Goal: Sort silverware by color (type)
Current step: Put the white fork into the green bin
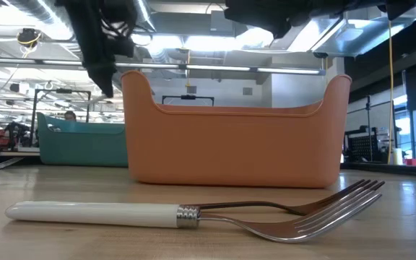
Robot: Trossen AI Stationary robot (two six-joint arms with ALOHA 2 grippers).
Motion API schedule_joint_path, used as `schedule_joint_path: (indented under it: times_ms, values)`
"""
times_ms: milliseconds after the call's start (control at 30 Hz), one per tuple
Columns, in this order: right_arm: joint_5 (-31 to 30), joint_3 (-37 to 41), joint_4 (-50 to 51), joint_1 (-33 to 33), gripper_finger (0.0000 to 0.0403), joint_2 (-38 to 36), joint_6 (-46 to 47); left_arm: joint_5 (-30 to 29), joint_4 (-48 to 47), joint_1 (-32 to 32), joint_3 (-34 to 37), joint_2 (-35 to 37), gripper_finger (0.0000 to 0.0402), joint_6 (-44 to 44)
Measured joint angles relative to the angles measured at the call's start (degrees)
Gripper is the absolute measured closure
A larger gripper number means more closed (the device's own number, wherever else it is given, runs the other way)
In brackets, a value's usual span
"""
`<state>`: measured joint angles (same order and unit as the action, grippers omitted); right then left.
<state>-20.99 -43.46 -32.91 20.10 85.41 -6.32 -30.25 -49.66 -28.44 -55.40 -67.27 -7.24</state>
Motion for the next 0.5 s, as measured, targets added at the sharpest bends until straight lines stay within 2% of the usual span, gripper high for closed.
schedule_joint_path:
  times_ms: [233, 500]
  values:
    - [0.0, 0.0, 0.2, 0.0, 0.0242, 0.0, 0.0, 2.7, 11.4, -6.4, 5.7, -1.9, 0.0354, -3.4]
    - [-1.2, 0.0, 0.1, 0.0, 0.0242, 0.0, -0.3, 5.8, 16.8, -10.6, 13.4, -1.9, 0.0354, -3.9]
